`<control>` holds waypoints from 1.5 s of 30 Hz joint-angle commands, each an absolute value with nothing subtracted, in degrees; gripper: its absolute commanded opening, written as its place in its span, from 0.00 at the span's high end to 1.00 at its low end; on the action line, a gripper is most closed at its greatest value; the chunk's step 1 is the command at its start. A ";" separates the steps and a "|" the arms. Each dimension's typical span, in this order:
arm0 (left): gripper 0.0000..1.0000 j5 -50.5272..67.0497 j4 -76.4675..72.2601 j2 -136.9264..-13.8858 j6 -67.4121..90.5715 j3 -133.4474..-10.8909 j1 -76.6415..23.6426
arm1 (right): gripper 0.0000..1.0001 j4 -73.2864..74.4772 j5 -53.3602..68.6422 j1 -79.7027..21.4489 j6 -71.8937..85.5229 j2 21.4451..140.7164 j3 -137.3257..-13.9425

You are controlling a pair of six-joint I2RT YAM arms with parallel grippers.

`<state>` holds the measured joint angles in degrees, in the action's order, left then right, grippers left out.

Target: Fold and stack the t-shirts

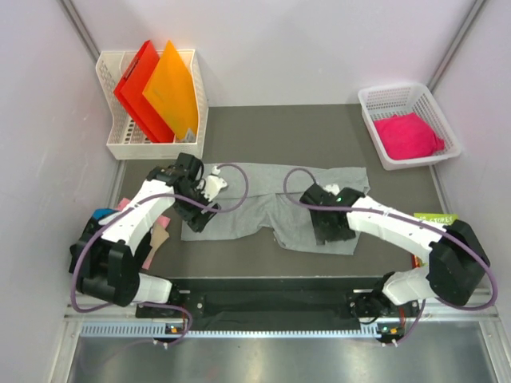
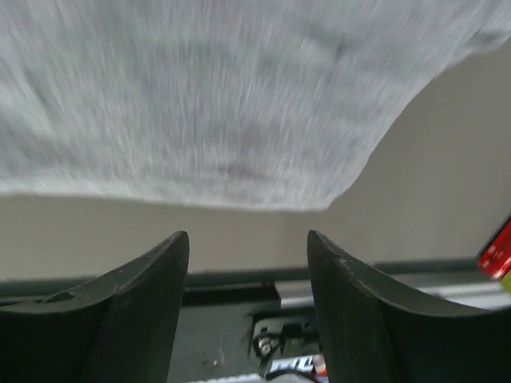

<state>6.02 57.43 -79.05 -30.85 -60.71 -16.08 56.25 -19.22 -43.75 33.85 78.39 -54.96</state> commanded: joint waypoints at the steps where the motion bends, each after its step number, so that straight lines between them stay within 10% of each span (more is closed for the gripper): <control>1: 0.20 5.54 57.66 -76.03 -31.91 -57.31 -15.73 | 0.36 58.19 -18.19 -49.56 48.15 75.67 -50.82; 29: 0.24 6.68 46.75 -81.65 -34.19 -49.39 -10.11 | 0.41 44.39 -22.68 -39.38 52.39 83.23 -42.54; 38: 0.09 6.77 46.32 -82.09 -35.07 -47.90 -10.11 | 0.63 42.01 -21.53 -39.29 50.54 85.34 -41.22; 45: 0.24 7.21 45.18 -84.02 -35.07 -47.29 -10.11 | 0.78 41.40 -20.83 -39.38 49.83 84.38 -40.34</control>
<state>5.58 47.11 -82.63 -34.35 -48.07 -10.28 46.76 -16.19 -40.38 50.11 82.39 -42.87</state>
